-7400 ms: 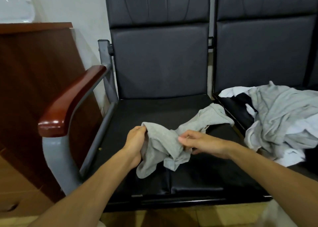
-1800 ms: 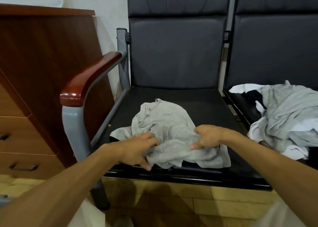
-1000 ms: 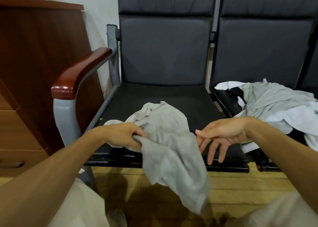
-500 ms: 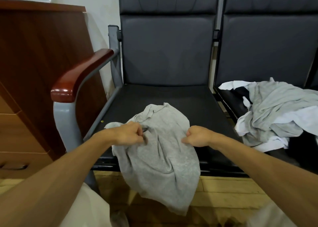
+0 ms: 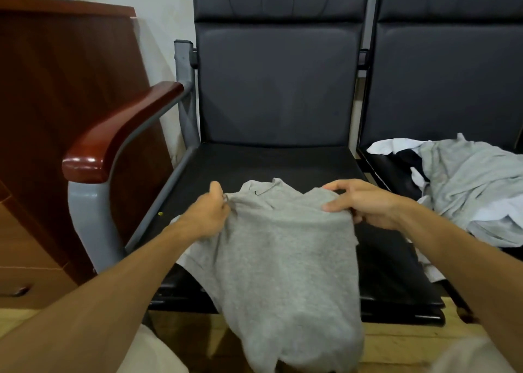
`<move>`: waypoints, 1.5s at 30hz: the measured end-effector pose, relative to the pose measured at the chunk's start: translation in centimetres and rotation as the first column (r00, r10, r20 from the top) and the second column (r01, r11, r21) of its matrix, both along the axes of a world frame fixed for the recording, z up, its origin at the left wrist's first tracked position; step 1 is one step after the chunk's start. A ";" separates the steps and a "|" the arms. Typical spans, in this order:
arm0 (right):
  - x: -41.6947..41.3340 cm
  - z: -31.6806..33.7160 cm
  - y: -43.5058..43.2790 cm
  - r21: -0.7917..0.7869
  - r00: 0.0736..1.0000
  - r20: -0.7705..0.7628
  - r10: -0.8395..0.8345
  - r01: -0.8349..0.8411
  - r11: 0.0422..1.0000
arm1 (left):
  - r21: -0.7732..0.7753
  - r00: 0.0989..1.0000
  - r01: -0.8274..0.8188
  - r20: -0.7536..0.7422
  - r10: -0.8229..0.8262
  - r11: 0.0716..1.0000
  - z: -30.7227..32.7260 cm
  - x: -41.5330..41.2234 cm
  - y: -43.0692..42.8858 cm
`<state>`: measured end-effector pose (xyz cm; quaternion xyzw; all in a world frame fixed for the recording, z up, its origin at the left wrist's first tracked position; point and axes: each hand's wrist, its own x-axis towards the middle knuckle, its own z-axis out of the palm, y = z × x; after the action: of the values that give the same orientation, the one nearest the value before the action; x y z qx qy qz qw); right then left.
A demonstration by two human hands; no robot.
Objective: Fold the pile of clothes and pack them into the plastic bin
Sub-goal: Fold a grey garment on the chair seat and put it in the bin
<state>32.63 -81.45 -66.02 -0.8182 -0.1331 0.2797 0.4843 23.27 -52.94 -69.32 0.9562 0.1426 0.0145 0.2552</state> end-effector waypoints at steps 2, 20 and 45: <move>0.8 -0.6 -0.3 -0.132 0.994 0.072 0.078 -0.068 0.989 | 0.005 0.996 -0.091 0.026 0.091 0.996 0.0 0.8 0.1; 2.8 -3.6 -2.0 -0.601 0.783 0.563 0.265 0.168 0.781 | 0.131 0.988 0.142 0.037 -0.148 0.981 0.0 -0.3 1.7; -1.7 -2.1 -5.3 -0.681 0.720 0.271 0.639 -0.326 0.656 | -0.003 0.925 0.367 -0.104 -0.366 0.930 -1.2 -3.2 3.1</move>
<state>30.94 -86.72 -68.15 -0.8992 -0.3778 0.2126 0.0588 20.08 -49.84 -70.53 0.9675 -0.0257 -0.0816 0.2378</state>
